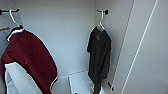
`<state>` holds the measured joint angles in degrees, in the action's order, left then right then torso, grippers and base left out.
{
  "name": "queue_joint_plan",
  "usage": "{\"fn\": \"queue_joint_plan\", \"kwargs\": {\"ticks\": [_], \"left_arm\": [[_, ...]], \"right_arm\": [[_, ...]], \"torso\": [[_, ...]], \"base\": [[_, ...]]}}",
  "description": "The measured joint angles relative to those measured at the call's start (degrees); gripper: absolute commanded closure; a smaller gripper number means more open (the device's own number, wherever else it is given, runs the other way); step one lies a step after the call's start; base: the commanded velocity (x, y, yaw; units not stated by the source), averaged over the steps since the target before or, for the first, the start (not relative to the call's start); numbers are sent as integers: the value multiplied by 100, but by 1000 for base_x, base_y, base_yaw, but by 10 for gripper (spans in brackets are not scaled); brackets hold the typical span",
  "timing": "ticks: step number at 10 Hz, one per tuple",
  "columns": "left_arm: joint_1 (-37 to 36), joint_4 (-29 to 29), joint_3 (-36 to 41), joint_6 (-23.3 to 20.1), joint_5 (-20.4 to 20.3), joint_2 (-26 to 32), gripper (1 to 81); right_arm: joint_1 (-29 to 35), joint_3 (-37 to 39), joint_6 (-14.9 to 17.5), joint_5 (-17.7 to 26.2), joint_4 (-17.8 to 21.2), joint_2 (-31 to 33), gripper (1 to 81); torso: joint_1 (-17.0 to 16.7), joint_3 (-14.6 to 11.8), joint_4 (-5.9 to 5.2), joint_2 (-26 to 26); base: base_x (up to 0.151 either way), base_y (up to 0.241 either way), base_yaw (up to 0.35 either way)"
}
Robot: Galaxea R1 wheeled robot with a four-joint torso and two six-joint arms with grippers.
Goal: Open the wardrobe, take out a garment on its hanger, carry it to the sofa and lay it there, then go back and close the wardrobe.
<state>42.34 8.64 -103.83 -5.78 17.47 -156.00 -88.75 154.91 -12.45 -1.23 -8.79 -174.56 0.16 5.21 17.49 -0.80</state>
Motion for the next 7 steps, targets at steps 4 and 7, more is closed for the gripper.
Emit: {"fn": "queue_joint_plan", "kwargs": {"ticks": [4, 7], "left_arm": [[-937, 0, 72, 518, 223, 11, 10], [-1593, 0, 74, 924, 441, -15, 10]], "right_arm": [[2, 0, -11, -4, 0, -2, 10], [74, 0, -32, -9, 2, -4, 10]], "torso": [[0, 171, 0, 0], [7, 291, 0, 7]], "base": [[0, 0, 0], [0, 0, 0]]}}
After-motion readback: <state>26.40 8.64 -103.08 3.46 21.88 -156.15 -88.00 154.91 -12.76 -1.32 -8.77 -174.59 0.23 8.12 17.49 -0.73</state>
